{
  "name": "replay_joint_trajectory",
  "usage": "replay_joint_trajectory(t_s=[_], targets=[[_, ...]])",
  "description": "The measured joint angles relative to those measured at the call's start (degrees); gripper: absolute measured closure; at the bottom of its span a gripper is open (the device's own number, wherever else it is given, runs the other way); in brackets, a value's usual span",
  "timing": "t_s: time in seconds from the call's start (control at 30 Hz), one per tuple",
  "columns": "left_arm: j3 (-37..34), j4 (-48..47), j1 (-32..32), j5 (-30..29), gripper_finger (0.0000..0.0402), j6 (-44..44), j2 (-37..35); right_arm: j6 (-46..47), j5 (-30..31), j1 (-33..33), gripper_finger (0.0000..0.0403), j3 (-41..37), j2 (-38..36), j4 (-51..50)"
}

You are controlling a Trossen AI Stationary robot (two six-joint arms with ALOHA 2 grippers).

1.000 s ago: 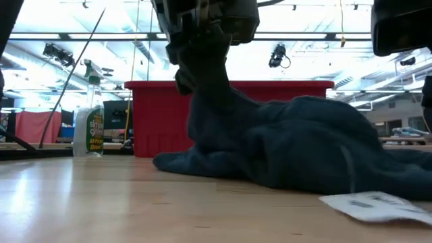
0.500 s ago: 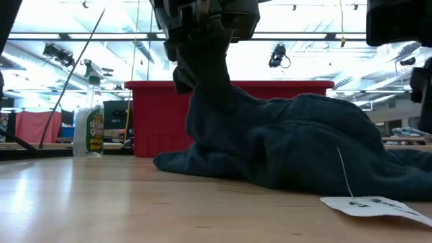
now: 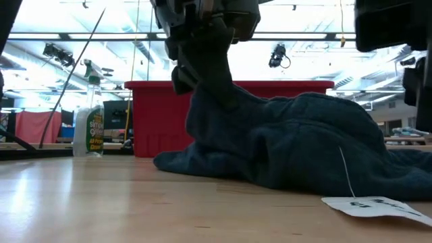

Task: Fold laundry
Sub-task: Fold the dark blue shorts

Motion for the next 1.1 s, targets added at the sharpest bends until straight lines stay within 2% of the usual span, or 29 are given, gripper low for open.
replay_joint_trajectory(t_s=[0.27, 0.53, 0.67, 0.9, 1.1], targets=[[0.0, 0.1, 0.0, 0.0, 0.0383, -0.8, 0.0, -1.2, 2.3, -0.6, 0.0189, 2.4, 0.3, -3.3], [0.0, -0.2, -0.5, 0.6, 0.0381, -1.3, 0.0, 0.9, 2.3, 0.9, 0.0190, 2.4, 5.8, 3.1], [0.0, -0.5, -0.8, 0.9, 0.0381, -1.2, 0.0, 2.2, 3.6, 1.2, 0.0190, 2.4, 7.5, 2.4], [0.0, -2.6, -0.8, 0.9, 0.0381, -1.1, 0.0, 2.1, 8.0, 1.0, 0.0190, 2.4, 6.0, -1.8], [0.0, -5.6, -0.8, 0.9, 0.0381, -1.5, 0.0, 3.0, 8.9, 0.9, 0.0199, 2.4, 3.4, -10.6]])
